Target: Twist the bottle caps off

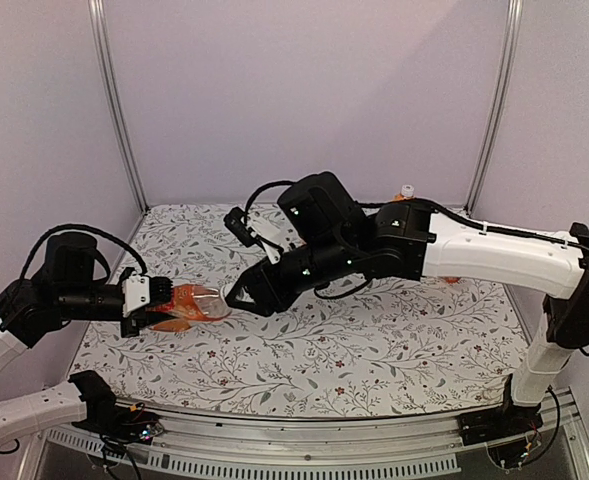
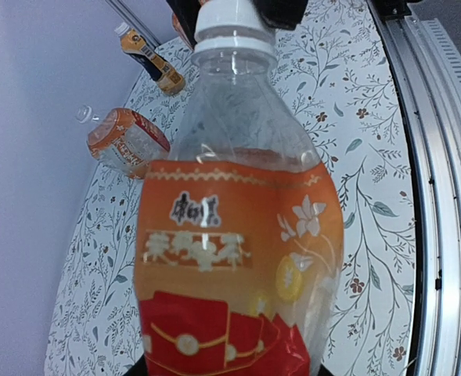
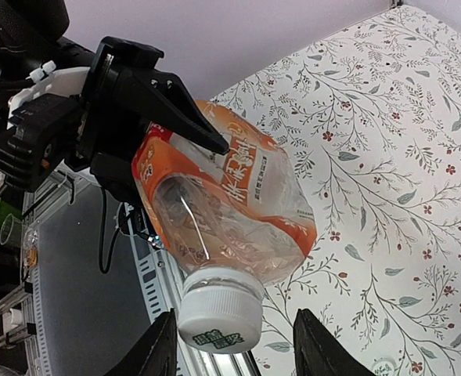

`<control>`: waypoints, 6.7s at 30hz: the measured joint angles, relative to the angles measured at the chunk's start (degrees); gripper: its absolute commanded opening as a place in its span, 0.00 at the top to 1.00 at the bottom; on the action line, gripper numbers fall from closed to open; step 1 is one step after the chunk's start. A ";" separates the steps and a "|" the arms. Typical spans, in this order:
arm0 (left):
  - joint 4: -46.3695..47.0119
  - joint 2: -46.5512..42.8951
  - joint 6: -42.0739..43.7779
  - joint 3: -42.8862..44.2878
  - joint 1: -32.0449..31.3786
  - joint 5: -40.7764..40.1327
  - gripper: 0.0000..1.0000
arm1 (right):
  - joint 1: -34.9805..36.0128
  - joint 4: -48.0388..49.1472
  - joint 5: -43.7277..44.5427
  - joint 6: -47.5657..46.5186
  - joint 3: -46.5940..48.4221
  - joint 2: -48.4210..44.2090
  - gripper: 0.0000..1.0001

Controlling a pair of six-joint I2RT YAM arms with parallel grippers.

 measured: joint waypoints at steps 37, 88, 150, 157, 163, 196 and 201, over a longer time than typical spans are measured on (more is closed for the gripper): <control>-5.49 -1.60 7.02 -2.80 0.28 2.56 0.80 | 13.51 11.30 40.19 -66.07 -22.75 -15.32 1.00; 8.96 -3.21 -22.91 0.04 5.53 20.41 0.78 | 0.04 24.13 -2.40 -16.70 -10.10 -17.09 0.21; 28.55 -19.74 -49.64 -22.58 22.71 -8.33 0.00 | -6.71 3.69 37.20 -12.92 12.76 17.66 1.00; 31.39 -23.28 -50.31 -23.74 27.28 -8.68 0.00 | -11.50 2.36 38.23 -10.05 17.03 25.20 1.00; 32.26 -23.50 -50.42 -24.11 28.46 -8.22 0.00 | -12.48 2.43 37.27 -7.39 18.67 26.32 0.96; 32.61 -23.47 -50.42 -24.33 29.38 -6.14 0.00 | -13.79 -6.14 37.55 -15.30 24.44 19.78 0.01; 32.61 -23.50 -50.40 -24.33 29.44 -5.88 0.01 | -19.80 -11.02 42.88 -15.89 24.46 10.62 0.01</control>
